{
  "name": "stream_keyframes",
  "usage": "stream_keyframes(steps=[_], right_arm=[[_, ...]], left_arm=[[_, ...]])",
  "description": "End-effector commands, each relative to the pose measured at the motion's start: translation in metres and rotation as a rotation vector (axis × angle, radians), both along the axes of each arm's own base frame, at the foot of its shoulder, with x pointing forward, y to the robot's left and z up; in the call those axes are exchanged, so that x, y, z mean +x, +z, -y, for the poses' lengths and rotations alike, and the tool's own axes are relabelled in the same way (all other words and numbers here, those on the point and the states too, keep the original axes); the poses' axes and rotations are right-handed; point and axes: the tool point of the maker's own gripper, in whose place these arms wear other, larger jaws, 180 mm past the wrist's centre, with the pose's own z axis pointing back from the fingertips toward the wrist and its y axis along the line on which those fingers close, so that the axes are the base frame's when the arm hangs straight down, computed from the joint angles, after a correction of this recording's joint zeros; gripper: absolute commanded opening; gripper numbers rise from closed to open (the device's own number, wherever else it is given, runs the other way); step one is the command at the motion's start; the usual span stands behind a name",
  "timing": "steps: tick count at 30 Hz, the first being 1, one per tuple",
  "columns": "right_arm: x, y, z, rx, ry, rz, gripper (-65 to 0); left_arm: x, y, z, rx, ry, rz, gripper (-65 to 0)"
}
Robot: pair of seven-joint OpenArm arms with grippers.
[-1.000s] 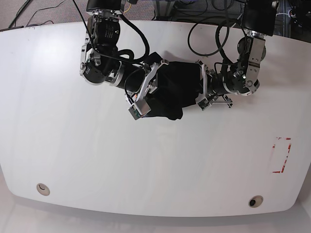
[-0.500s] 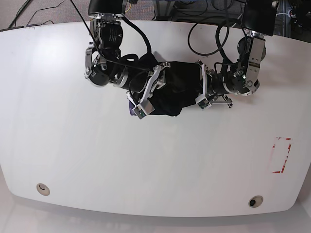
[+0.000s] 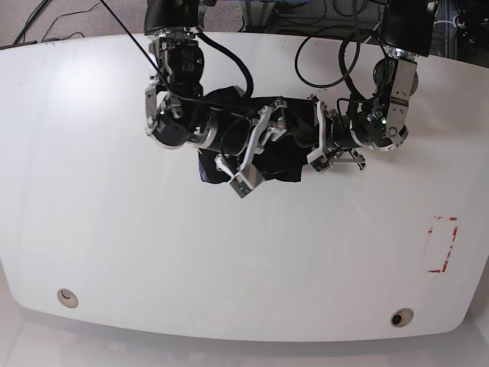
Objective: Layout the t-shirt on the table in an organized manner, then fold the t-shirt properly
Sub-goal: 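Fold the held end with the right gripper over toward the left gripper, then lower the end onto the bundle and bring the left gripper alongside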
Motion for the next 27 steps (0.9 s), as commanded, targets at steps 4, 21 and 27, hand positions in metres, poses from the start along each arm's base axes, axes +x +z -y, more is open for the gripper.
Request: stream_keyframes(steps=[4,21,27], right_arm=[[0.023,0.013,0.049,-0.068,-0.089,0.092,-14.0],[0.048,0.006,0.111,-0.141,-0.208,0.146,-24.6],[0.052,-0.009,0.121,-0.148,-0.23,0.104,-61.8]], left_arm=[[0.004,0.003,-0.004,0.018,-0.001,0.009,-65.0],[0.003,0.002,-0.004,0.018,-0.002,0.008,-65.0],[0.003,0.002,-0.004,0.018,-0.002,0.008,-65.0]])
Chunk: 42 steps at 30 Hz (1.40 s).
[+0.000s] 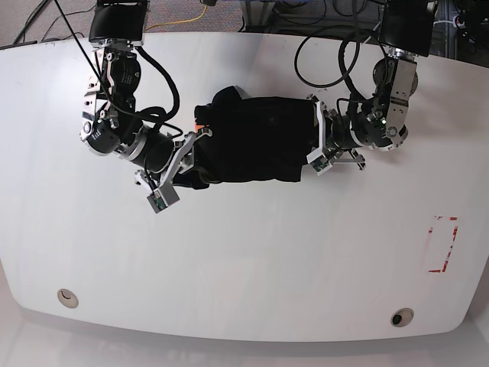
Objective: Layout the t-shirt on the table in an organized manner, then fold the t-shirt properly
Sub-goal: 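Lower the end onto the bundle and bring the left gripper alongside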
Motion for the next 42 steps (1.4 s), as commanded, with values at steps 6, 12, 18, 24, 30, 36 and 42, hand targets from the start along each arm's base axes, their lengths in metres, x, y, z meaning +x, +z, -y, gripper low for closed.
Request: stream_keyframes(steps=[6,12,18,24,30,36,42], right_arm=[[0.009,-0.005,0.02,-0.066,-0.048,0.041,-62.1],[0.002,-0.023,0.04,-0.163,-0.097,0.033,-64.0],[-0.011,-0.031,0.031,-0.162,-0.09,0.012,-64.0],[-0.019,-0.023,-0.004,-0.126,-0.033,0.034,-64.0],[-0.025,-0.021,-0.037,-0.087,0.009,0.031,-64.0],[-0.028,-0.025,-0.057,-0.108,0.034,0.033,-64.0],[-0.032,-0.03,-0.069,-0.115,0.047,0.039,-64.2]], left_arm=[[0.003,0.002,-0.003,0.018,-0.003,0.007,-65.0],[0.003,0.003,-0.003,0.017,-0.004,0.01,-65.0],[0.003,0.005,-0.002,0.015,-0.005,0.014,-65.0],[0.003,0.005,-0.002,0.015,-0.005,0.014,-65.0],[0.005,0.006,-0.002,0.013,-0.005,0.018,-65.0],[0.007,0.007,-0.001,0.011,-0.006,0.023,-65.0],[0.012,0.021,0.003,0.003,-0.017,0.068,-65.0]])
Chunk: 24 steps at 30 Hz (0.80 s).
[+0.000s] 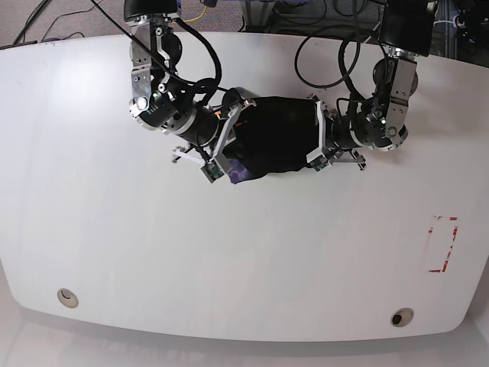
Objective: Layout the t-shirt on the table in an organized manner, then fold the t-shirt properly
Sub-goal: 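Lower the end onto the bundle and bring the left gripper alongside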
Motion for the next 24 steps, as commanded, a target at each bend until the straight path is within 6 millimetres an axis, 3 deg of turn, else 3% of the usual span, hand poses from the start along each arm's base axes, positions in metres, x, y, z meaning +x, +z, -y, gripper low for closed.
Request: stream_keyframes(steps=[1,8,17,20,24], right_arm=[[0.002,0.006,-0.007,0.035,0.006,0.032,-64.2],[0.002,-0.011,-0.007,0.052,-0.004,0.002,-64.2],[-0.001,-0.04,0.002,0.057,-0.021,-0.044,-64.2],[0.0,-0.038,0.002,0.056,-0.022,-0.038,-64.2],[0.004,-0.018,0.003,0.051,-0.014,0.011,-64.2]], left_arm=[[0.012,0.019,0.005,-0.026,-0.01,0.065,-65.0],[0.02,0.046,0.012,-0.039,-0.03,0.149,-65.0],[0.041,0.097,-0.008,-0.012,0.025,0.301,-65.0],[0.045,0.108,-0.009,-0.014,0.029,0.336,-65.0],[0.049,0.121,-0.014,-0.018,0.049,0.375,-65.0]])
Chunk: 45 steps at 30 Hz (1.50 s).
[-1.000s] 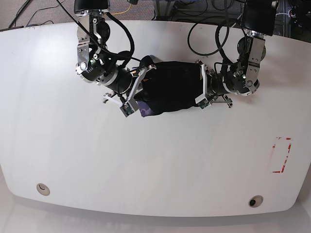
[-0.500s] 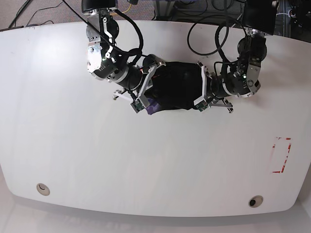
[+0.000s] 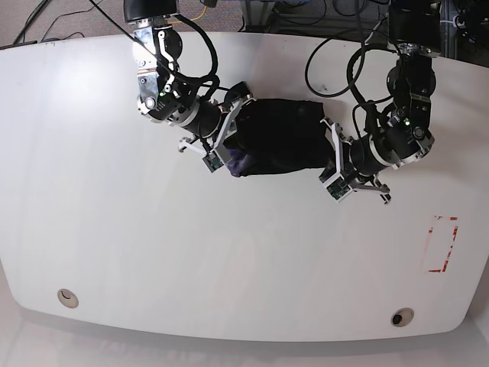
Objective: Layout the t-shirt on the table in an organized manner, then fold the t-shirt properly
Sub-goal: 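Lower the end onto the bundle and bring the left gripper alongside, then grasp the folded bundle with both grippers and lift it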
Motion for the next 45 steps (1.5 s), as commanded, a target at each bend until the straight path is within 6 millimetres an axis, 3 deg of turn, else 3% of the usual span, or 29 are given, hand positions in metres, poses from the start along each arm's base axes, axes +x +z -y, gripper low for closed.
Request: stream_keyframes(steps=[1,9,20,27,34,39,41,45], right_arm=[[0.008,0.027,0.001,-0.011,0.007,0.07,-64.2],[0.014,0.073,0.003,-0.069,0.034,0.167,-64.2],[0.032,0.089,0.003,-0.082,0.034,0.217,-64.2],[0.041,0.066,0.0,-0.032,0.021,0.184,-64.2],[0.042,0.021,-0.001,0.033,-0.012,0.106,-64.2],[0.037,-0.007,0.004,0.063,-0.019,0.071,-64.2],[0.036,-0.014,0.006,0.064,-0.024,0.055,-64.2],[0.036,-0.015,0.007,0.066,-0.029,0.052,-64.2]], left_arm=[[0.008,0.023,0.0,-0.021,0.0,0.074,-65.0],[0.012,0.048,0.02,-0.108,0.014,0.141,-65.0],[0.006,0.049,0.056,-0.183,-0.026,0.125,-65.0],[-0.01,0.021,0.063,-0.185,-0.037,0.037,-65.0],[-0.02,-0.031,0.058,-0.174,-0.01,-0.125,-65.0],[-0.03,-0.078,0.042,-0.141,0.024,-0.268,-65.0],[-0.033,-0.088,0.04,-0.146,0.032,-0.296,-65.0],[-0.032,-0.091,0.037,-0.173,0.037,-0.284,-65.0]])
